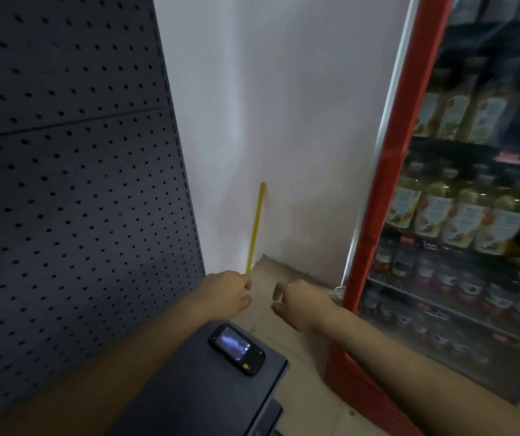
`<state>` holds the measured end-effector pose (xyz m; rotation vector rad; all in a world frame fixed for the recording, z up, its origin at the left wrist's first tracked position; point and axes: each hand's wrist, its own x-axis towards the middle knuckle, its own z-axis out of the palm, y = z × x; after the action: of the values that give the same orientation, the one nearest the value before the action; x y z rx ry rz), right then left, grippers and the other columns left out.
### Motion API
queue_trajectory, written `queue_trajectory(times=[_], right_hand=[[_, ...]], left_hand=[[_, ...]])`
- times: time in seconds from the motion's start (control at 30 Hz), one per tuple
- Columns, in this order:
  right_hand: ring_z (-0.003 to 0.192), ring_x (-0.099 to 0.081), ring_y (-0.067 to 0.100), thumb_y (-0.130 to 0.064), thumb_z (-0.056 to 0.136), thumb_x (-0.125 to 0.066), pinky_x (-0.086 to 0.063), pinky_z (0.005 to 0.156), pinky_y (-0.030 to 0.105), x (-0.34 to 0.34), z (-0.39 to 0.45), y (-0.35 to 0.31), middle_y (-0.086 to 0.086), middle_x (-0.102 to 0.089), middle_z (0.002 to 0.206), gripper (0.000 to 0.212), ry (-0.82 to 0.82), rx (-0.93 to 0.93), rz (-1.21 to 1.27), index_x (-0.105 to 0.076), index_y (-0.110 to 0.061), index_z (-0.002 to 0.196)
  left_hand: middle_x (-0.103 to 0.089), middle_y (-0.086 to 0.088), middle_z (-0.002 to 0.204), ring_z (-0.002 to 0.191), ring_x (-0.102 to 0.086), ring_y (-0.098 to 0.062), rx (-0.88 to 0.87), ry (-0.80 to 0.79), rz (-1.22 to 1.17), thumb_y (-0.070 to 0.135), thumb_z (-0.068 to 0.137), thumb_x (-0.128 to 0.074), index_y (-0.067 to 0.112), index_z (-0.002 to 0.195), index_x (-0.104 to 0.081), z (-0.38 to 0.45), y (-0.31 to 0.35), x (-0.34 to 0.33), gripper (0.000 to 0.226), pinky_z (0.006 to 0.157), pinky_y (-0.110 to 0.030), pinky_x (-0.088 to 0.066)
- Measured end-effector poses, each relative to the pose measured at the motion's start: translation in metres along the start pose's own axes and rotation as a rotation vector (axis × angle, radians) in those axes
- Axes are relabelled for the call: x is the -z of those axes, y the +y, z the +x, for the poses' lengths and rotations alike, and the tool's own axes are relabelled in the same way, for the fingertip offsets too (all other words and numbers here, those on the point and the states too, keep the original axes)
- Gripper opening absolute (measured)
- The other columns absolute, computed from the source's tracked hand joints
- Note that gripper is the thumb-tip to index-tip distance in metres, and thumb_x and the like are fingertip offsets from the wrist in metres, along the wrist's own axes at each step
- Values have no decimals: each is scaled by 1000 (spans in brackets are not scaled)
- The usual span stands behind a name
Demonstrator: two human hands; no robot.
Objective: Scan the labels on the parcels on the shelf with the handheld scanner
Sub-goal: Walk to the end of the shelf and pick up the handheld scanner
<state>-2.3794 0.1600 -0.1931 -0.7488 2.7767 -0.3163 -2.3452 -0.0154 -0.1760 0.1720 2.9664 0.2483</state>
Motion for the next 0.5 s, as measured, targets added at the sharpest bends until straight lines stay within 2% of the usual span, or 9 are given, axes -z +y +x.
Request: queue_trajectory(times=[0.13,0.23,0.37,0.5], right_hand=[[116,-57,29,-37,98,-46,-49,93,37,-9,40,6,10,-61,128,37,-88,101,-10,-55,-15,126],[115,-57,27,-37,101,-42,-46,93,32,-15,66,13,10,-61,128,39,-158,177,-61,-55,-12,127],[122,-54,28,-36,100,-46,-44,93,32,-26,88,16,11,-57,135,43,-224,220,-45,-51,-12,135],[124,-52,28,-39,98,-48,-42,95,32,-52,104,14,12,-53,138,50,-304,234,-21,-46,-9,139]], left_hand=[[-62,-4,116,99,-59,-19,170,16,-70,32,96,-48,16,128,-53,15,-13,-10,36,84,-32,-50],[-62,-5,116,100,-59,-21,272,29,-114,30,96,-47,17,126,-54,18,-18,-19,34,85,-34,-51],[-63,-6,107,94,-60,-26,407,33,-177,28,94,-47,14,107,-59,17,-29,-40,22,82,-38,-51],[-60,-7,118,102,-57,-24,536,-12,-221,28,97,-47,12,119,-55,3,-36,-66,29,85,-33,-46]])
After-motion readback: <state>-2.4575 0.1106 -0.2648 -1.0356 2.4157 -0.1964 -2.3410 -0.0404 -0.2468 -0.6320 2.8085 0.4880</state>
